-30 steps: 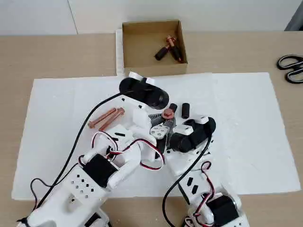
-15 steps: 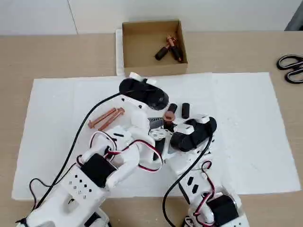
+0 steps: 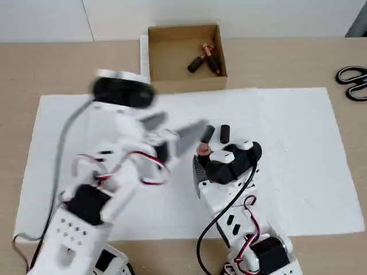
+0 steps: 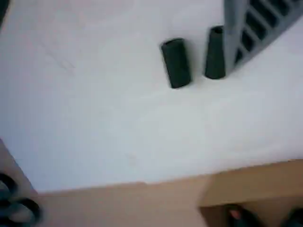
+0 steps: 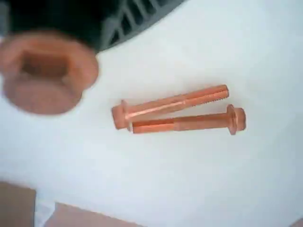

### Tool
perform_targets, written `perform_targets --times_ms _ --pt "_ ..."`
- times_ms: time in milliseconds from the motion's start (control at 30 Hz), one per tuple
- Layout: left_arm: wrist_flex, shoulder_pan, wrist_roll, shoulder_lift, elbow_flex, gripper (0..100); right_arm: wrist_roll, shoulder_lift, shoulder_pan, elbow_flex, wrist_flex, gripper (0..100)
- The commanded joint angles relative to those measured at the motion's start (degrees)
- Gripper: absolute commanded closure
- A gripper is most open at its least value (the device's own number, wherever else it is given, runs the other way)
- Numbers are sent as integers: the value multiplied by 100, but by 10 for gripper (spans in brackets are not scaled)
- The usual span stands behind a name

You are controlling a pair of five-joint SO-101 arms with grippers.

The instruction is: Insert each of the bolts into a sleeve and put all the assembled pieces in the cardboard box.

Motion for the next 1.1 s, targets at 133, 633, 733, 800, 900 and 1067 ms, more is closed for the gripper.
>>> perform_targets --times_ms 133,633,733,800,900,1067 --pt "1213 -1758 -35 -475 -145 697 0 110 980 -53 -892 995" --pt "1785 -2004 -18 -484 -119 697 158 7213 1464 -5116 -3521 995" --pt "1785 -2004 -18 -484 -110 697 158 8664 1499 -6180 -4277 995" --pt "1785 -2004 -18 -484 -110 697 158 9516 1481 -6875 -4470 995" --pt "1785 -2013 -18 -484 -101 697 141 10703 1455 -7947 -4532 995" --pt "1749 -2013 -35 -484 4 697 141 12576 1464 -9662 -4532 992"
